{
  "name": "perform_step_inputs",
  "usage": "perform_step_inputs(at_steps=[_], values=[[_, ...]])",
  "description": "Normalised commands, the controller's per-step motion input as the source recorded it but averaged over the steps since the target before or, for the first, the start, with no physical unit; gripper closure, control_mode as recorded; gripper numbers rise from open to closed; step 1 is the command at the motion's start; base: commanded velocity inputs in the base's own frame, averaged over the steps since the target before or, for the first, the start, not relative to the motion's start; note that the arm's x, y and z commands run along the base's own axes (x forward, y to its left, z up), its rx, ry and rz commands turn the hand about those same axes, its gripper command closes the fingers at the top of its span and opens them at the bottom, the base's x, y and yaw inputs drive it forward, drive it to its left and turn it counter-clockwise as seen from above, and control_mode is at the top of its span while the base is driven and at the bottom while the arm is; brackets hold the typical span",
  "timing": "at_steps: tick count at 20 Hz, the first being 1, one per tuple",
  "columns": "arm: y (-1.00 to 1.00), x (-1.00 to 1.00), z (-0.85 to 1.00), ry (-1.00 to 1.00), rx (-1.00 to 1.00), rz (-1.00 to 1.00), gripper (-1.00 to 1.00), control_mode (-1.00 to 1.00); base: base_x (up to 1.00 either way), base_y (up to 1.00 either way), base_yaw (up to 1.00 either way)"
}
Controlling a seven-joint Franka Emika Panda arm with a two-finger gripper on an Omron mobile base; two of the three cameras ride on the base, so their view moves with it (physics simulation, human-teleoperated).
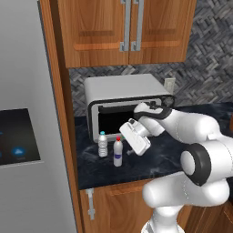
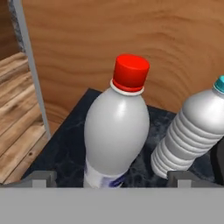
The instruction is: Take the bottled waters from the counter and place them in the freezer to freeze. Close the freezer door after placing the bottles.
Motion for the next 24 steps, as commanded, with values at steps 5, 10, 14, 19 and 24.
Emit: perform_step_inputs(at_steps=[5, 10, 14, 19, 24], values=[[0.33, -0.01, -0.09, 0.03, 0.04, 0.05, -1.0, -1.0, 0.0, 0.0, 0.0], [0.06, 0.0, 0.0, 0.01, 0.05, 0.04, -1.0, -1.0, 0.0, 0.0, 0.0], [0.0, 0.0, 0.0, 0.0, 0.05, 0.0, -1.0, -1.0, 0.0, 0.0, 0.0], [0.0, 0.0, 0.0, 0.05, 0.1, 0.0, -1.0, -1.0, 0.0, 0.0, 0.0], [0.03, -0.08, 0.0, 0.05, 0.1, 0.03, -1.0, -1.0, 0.0, 0.0, 0.0]])
